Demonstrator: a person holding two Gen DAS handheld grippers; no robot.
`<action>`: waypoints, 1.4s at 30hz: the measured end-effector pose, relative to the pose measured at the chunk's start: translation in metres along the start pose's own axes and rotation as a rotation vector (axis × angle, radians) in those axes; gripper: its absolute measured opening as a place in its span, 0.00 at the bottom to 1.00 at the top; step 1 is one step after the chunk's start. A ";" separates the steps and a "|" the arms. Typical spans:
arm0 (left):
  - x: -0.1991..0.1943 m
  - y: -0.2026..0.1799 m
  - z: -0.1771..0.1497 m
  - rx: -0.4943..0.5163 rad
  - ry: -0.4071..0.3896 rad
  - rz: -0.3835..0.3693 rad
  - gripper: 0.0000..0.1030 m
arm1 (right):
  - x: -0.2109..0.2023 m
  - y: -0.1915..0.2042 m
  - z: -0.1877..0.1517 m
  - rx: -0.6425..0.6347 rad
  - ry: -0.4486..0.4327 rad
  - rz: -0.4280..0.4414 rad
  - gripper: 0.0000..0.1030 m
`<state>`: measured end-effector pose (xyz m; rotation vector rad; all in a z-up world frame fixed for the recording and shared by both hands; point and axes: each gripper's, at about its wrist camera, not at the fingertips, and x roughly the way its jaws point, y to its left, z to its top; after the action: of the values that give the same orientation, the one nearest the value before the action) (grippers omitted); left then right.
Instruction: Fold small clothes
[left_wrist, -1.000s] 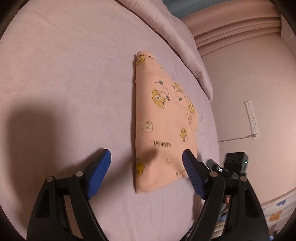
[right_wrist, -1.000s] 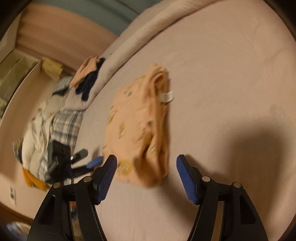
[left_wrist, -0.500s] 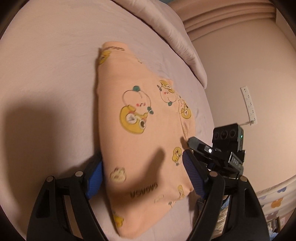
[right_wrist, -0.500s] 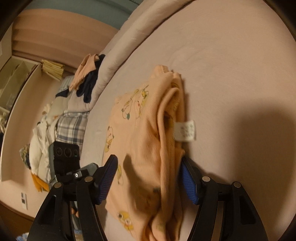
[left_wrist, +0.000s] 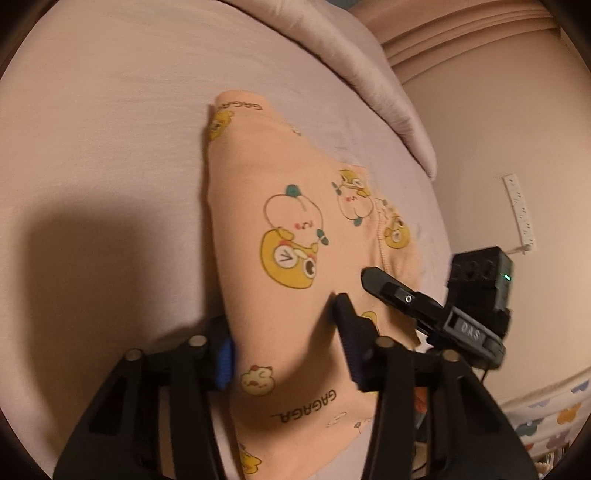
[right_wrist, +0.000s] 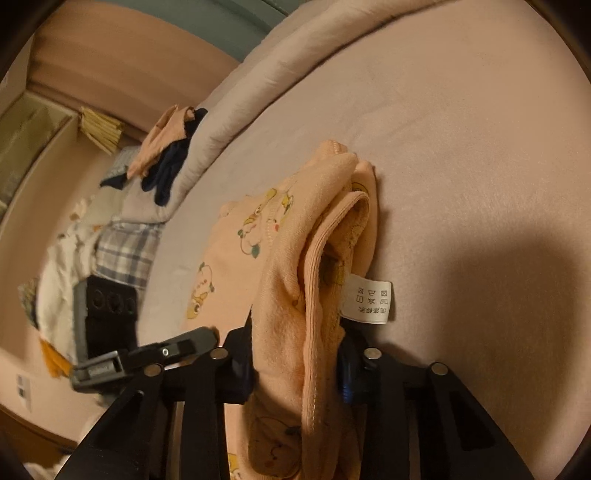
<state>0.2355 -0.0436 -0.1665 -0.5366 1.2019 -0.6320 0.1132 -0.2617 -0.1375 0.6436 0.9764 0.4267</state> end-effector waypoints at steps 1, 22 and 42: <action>-0.001 -0.001 -0.001 -0.008 -0.004 0.014 0.40 | -0.001 0.004 -0.001 -0.013 -0.007 -0.016 0.31; -0.078 -0.043 -0.072 0.162 -0.100 0.204 0.24 | -0.037 0.115 -0.056 -0.325 -0.108 -0.128 0.28; -0.172 -0.051 -0.141 0.133 -0.275 0.266 0.24 | -0.039 0.199 -0.099 -0.483 -0.095 -0.013 0.28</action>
<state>0.0520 0.0330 -0.0547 -0.3318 0.9431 -0.3929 -0.0020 -0.1078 -0.0190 0.2180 0.7484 0.5910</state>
